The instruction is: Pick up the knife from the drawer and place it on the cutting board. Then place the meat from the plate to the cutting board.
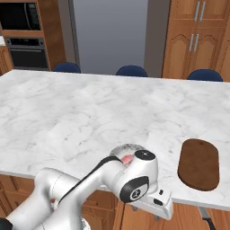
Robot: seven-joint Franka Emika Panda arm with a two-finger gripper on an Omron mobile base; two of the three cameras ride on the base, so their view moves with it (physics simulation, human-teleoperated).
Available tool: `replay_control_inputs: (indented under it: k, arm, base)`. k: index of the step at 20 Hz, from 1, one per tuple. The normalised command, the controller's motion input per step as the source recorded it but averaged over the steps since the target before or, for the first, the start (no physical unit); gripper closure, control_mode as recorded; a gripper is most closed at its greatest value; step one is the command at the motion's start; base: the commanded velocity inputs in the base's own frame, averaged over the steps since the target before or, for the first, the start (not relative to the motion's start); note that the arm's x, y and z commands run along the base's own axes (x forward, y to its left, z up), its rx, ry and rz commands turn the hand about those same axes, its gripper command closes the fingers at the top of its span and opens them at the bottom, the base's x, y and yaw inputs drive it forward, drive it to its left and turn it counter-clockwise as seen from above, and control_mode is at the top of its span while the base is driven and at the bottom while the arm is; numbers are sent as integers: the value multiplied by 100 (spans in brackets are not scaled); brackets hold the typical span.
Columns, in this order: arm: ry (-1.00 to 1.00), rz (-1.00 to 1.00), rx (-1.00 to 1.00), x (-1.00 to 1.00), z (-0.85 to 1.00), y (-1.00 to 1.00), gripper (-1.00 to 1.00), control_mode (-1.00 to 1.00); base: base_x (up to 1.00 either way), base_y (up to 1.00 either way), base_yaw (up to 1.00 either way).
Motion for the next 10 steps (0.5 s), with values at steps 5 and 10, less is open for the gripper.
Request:
replay_control_inputs:
  k: [5, 10]
  arm:
    - [10, 0, 4, 5, -42, -47, -100, -100]
    - [14, 0, 7, 9, -44, -44, -100, -100]
  base:
    - [0, 0, 0]
    - [0, 0, 0]
